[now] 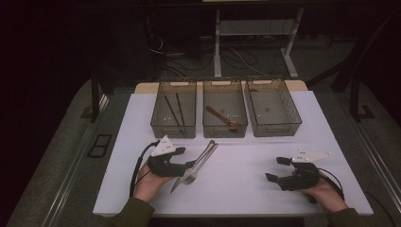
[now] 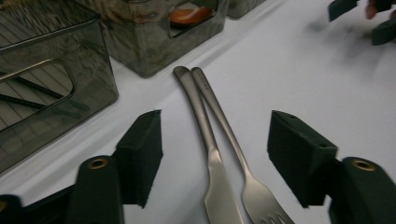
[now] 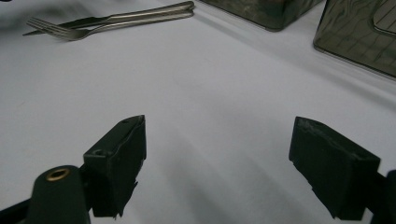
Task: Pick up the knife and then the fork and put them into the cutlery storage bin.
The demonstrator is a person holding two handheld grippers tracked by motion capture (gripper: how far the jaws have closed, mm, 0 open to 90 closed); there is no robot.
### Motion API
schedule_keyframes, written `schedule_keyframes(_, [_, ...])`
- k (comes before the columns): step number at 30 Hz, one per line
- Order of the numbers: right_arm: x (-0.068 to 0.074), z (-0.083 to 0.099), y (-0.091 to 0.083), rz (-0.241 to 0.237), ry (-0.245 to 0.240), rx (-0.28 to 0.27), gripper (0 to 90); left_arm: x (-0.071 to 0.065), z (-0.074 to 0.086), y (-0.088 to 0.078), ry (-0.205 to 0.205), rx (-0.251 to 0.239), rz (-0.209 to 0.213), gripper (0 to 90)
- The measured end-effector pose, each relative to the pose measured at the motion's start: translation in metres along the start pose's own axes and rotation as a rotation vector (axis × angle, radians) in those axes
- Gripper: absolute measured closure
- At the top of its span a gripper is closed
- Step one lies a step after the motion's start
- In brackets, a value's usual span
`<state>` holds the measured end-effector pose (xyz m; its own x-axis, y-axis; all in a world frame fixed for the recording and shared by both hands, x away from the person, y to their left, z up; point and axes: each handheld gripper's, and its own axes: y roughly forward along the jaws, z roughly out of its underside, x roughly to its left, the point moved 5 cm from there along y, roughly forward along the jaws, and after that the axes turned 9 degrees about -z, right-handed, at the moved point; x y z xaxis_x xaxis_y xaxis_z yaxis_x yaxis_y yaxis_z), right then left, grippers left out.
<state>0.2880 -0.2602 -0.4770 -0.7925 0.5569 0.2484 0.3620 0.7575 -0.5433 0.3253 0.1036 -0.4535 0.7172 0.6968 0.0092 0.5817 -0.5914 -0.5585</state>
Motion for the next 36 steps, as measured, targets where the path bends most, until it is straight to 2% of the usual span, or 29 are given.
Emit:
schedule_keyframes(3, [0.0,0.0,0.0,0.001,0.0,-0.002,18.1,0.0,-0.002,0.012,0.006,0.033,-0.014,46.7])
schedule_keyframes(7, [-0.001,0.0,-0.001,0.002,-0.002,-0.001,18.1,-0.002,-0.002,0.028,-0.015,0.083,0.0,56.0])
schedule_keyframes(11, [-0.001,0.0,-0.001,0.003,-0.001,-0.001,18.1,-0.002,-0.001,0.038,-0.013,0.129,-0.005,60.6])
schedule_keyframes(13, [-0.002,0.0,-0.001,0.005,0.0,-0.002,18.1,-0.003,-0.001,0.041,-0.025,0.141,-0.005,62.1])
schedule_keyframes(14, [-0.002,0.0,-0.002,0.004,0.0,-0.002,18.1,-0.002,0.0,0.043,-0.013,0.151,-0.005,63.4])
schedule_keyframes(24, [-0.002,0.0,-0.002,0.005,-0.001,-0.002,18.1,-0.006,0.004,0.047,0.008,0.213,-0.007,70.5])
schedule_keyframes(26, [-0.002,0.0,-0.002,0.005,-0.002,-0.002,18.1,-0.007,0.004,0.047,0.001,0.22,-0.016,71.9])
schedule_keyframes(29, [-0.002,0.0,-0.002,0.004,-0.002,-0.003,18.1,-0.009,0.003,0.048,0.02,0.228,-0.026,73.0])
schedule_keyframes(33, [-0.002,0.0,-0.001,0.005,-0.002,-0.001,18.1,-0.011,0.001,0.049,0.064,0.251,-0.048,75.4])
schedule_keyframes(34, [-0.002,0.0,-0.001,0.005,-0.001,0.0,18.1,-0.012,0.001,0.048,0.047,0.258,-0.052,76.3])
schedule_keyframes(36, [-0.002,0.0,-0.001,0.004,-0.002,0.0,18.1,-0.012,0.001,0.049,0.04,0.262,-0.053,76.7])
